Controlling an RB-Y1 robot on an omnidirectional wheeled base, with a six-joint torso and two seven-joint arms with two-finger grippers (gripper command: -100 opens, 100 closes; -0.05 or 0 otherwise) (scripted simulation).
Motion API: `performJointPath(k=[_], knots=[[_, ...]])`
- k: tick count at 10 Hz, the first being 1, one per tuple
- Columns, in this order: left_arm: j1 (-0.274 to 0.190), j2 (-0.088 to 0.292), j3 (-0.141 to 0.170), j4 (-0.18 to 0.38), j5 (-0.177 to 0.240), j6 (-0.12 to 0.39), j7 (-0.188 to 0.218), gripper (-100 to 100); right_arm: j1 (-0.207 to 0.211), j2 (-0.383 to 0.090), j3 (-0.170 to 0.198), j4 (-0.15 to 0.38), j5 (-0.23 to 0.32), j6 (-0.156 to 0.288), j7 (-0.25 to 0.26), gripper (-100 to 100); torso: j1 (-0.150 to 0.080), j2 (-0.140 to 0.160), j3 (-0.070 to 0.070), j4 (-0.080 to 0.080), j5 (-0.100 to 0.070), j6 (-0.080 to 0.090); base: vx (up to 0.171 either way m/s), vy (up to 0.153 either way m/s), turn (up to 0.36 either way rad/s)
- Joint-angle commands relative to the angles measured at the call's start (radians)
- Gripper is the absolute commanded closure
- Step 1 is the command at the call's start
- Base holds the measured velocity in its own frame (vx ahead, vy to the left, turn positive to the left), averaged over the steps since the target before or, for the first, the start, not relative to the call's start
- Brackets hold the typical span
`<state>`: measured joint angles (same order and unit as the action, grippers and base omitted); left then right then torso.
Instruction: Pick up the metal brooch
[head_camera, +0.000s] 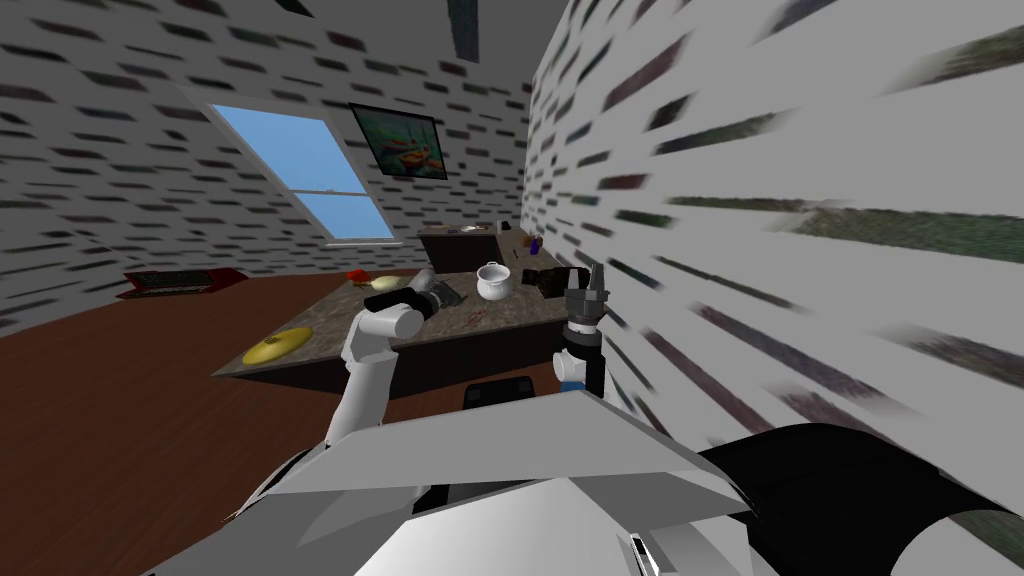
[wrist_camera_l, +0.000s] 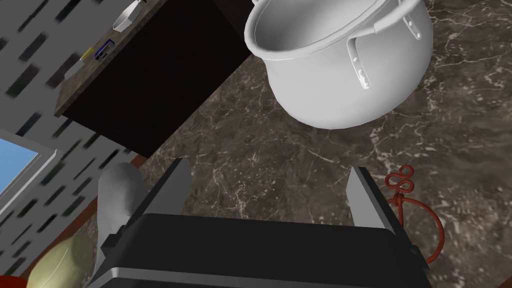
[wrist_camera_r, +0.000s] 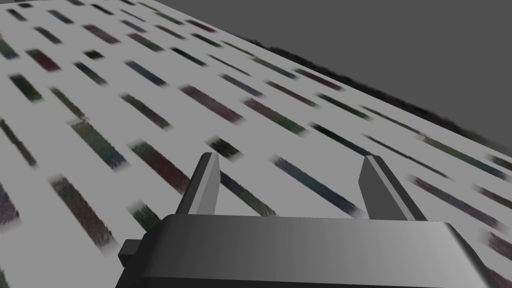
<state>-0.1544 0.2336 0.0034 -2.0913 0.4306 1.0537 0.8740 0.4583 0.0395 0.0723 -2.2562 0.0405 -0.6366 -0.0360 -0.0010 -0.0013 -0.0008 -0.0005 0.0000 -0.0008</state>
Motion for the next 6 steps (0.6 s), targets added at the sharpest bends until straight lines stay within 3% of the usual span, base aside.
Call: performJointPath(k=[1,2,3,6], knots=[[-0.004,-0.001,-0.001,-0.004,-0.001,0.042,0.009,-100,0.000,0.000,0.000,0.000,0.000,0.000,0.000,0,0.000,0.000,0.000,0.000,0.000,0.000,0.005,-0.002,0.001],[-0.017,0.001,-0.012,0.016,0.009,0.074,0.040,-100,0.000,0.000,0.000,0.000,0.000,0.000,0.000,0,0.000,0.000,0.000,0.000,0.000,0.000,0.010,-0.006,-0.029],[-0.017,0.001,-0.012,0.016,0.009,0.100,0.040,-100,0.000,0.000,0.000,0.000,0.000,0.000,0.000,0,0.000,0.000,0.000,0.000,0.000,0.000,0.011,-0.006,-0.017],[-0.040,0.004,-0.034,0.056,0.025,0.188,0.097,-100,0.000,0.000,0.000,0.000,0.000,0.000,0.000,0,0.000,0.000,0.000,0.000,0.000,0.000,0.019,-0.008,-0.021]])
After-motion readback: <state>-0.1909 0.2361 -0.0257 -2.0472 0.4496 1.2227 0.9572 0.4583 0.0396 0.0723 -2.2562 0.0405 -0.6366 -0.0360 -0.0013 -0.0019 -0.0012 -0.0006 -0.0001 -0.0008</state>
